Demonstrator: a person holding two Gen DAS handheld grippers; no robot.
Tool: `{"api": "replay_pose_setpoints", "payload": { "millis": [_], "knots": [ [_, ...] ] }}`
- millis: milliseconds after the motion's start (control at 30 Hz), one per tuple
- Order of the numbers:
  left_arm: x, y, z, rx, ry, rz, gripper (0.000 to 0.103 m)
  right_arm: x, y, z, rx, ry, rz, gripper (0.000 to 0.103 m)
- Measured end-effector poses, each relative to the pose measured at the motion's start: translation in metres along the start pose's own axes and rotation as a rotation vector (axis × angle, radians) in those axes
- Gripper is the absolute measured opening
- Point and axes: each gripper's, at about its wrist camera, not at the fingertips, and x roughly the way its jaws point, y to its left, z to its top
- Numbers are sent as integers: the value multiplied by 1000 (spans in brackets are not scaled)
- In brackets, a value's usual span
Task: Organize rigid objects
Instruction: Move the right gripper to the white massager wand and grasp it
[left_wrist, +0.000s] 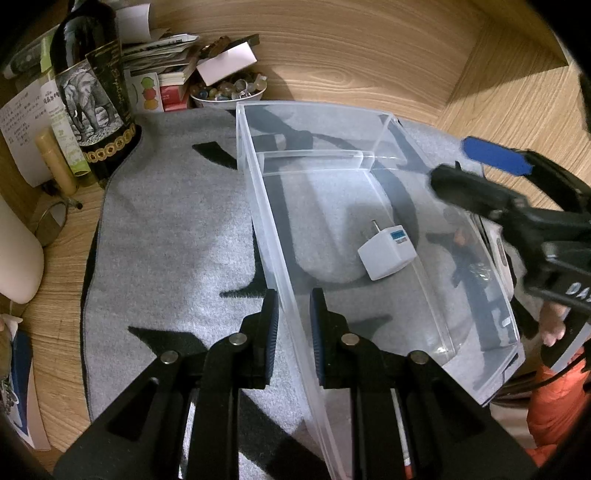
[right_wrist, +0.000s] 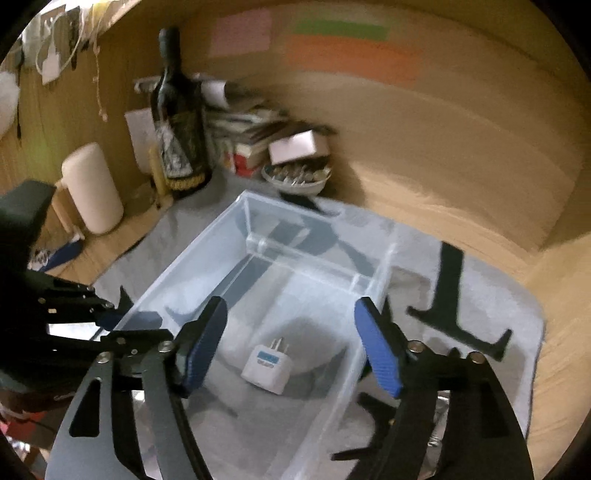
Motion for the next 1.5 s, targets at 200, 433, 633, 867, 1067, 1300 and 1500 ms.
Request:
{"api": "replay_pose_setpoints", "payload": {
  "millis": [200, 433, 633, 867, 1067, 1300, 1500],
  "knots": [
    [0, -3, 0, 8, 0, 14, 16, -26, -23, -9, 44, -57, -47, 82],
    [0, -8, 0, 11, -5, 24, 16, -55, -66, -37, 157, -104, -128, 85],
    [1, -8, 1, 11, -5, 25, 16, -60, -95, -68, 242, -66, -192, 85],
    [1, -9, 2, 9, -6, 23, 16, -47, -116, -105, 297, 17, -269, 85],
    [0, -9, 2, 8, -8, 22, 16, -23, -144, -124, 380, 109, -291, 82],
    [0, -8, 2, 2, -8, 20, 16, -6, -155, -132, 416, 179, -262, 65],
    [0, -7, 2, -2, -9, 17, 16, 1, -148, -132, 368, 182, -281, 56]
  ]
}}
